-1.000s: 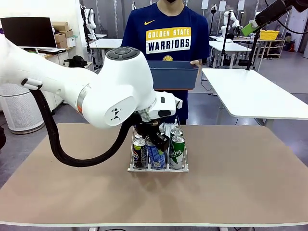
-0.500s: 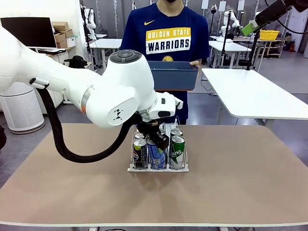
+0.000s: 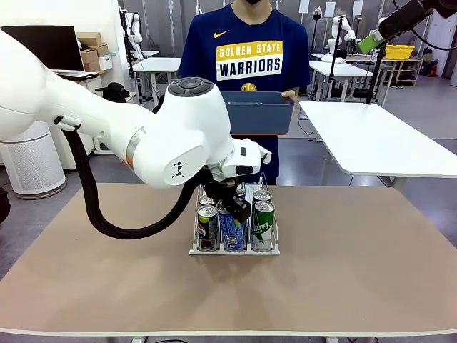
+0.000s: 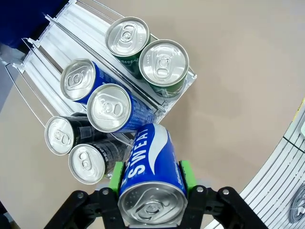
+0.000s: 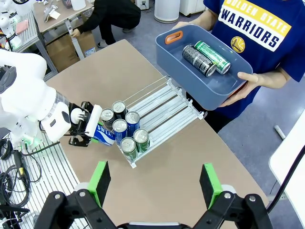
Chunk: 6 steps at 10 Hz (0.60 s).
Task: Fill the beverage cans into the dispenser.
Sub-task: Place the picked Ionic drink in the line of the Automatic Can Dispenser with the same cans.
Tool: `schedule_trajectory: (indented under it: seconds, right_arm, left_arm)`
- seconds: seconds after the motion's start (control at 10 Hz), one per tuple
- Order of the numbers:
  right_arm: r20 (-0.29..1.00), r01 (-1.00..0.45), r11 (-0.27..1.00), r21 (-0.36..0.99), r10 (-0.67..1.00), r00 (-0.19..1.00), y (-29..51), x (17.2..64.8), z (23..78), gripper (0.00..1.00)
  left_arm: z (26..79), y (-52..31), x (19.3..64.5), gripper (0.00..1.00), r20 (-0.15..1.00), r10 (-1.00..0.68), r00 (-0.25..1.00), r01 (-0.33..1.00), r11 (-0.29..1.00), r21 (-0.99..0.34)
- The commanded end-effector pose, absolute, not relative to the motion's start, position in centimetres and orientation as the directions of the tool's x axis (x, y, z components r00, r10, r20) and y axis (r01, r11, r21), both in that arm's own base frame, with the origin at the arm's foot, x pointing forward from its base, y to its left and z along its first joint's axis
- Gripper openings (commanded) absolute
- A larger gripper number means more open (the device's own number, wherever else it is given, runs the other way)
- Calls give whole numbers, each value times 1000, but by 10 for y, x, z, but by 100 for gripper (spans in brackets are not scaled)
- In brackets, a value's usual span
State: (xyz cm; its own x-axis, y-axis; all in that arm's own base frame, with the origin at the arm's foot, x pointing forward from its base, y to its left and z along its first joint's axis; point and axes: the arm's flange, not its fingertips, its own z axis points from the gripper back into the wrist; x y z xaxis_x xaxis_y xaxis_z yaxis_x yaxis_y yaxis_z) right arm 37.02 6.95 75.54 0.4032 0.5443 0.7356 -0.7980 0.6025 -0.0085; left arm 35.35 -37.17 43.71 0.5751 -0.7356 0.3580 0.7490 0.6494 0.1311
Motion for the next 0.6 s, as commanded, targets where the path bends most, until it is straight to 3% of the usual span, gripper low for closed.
schedule_trajectory:
  seconds: [0.0,0.5]
  right_arm:
    - [735,-798,602,-7,544,404,69,370,755,100]
    - [735,-798,602,-7,544,404,69,370,755,100]
  left_arm:
    - [440,-371,376,57,400,-719,568,733,663,152]
    - [434,-377,399,57,421,-696,582,709,687,156]
